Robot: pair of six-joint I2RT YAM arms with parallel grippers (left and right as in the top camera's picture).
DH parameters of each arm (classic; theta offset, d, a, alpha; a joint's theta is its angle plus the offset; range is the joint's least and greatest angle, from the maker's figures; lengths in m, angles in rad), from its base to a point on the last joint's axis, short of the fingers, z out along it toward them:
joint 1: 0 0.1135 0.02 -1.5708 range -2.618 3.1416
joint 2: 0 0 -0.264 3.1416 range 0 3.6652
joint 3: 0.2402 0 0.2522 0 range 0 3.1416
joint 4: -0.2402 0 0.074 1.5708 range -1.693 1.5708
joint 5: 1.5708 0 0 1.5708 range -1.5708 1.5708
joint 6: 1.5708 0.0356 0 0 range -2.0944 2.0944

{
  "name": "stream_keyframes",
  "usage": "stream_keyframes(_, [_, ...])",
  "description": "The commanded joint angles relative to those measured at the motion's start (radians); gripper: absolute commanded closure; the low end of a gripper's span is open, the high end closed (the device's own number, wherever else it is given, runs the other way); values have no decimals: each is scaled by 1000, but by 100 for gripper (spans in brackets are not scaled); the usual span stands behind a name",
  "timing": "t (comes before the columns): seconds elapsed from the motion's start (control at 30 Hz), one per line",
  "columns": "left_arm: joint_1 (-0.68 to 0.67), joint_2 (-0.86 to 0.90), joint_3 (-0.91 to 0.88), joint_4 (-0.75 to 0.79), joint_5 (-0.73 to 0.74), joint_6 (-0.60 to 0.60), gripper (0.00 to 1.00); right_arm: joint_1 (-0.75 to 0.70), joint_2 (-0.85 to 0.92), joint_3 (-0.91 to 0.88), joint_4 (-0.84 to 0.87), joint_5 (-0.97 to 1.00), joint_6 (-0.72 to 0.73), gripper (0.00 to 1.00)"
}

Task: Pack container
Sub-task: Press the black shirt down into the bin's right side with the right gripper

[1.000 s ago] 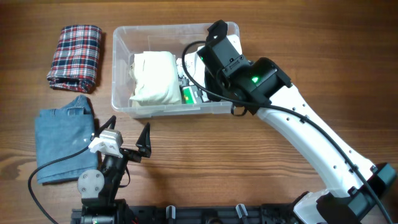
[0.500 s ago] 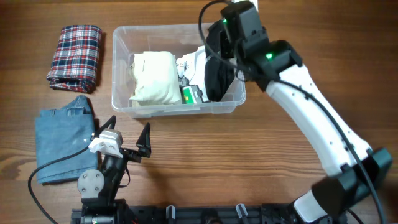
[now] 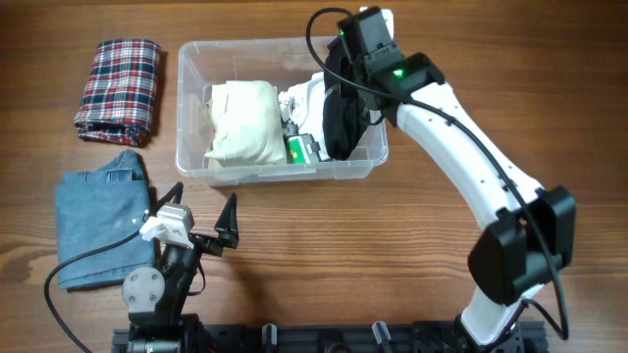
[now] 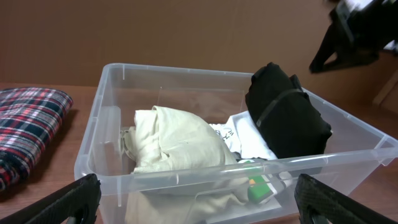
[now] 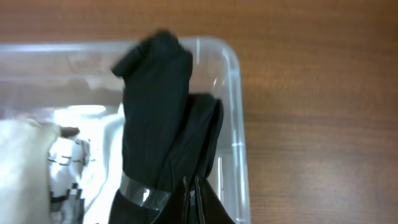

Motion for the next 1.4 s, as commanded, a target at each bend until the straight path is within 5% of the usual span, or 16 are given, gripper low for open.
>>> stream_keyframes(0.0, [8, -7, -4, -4, -6, 12, 0, 3, 38, 0, -10, -16, 36, 96])
stream_keyframes(0.73, [8, -7, -4, -4, -6, 12, 0, 5, 118, 0, -13, -83, 51, 96])
stream_keyframes(1.0, [8, -7, -4, -4, -6, 12, 0, 7, 119, 0, 53, -354, -19, 96])
stream_keyframes(1.37, [8, -7, -4, -4, -6, 12, 0, 36, 130, -1, 61, -476, -8, 96])
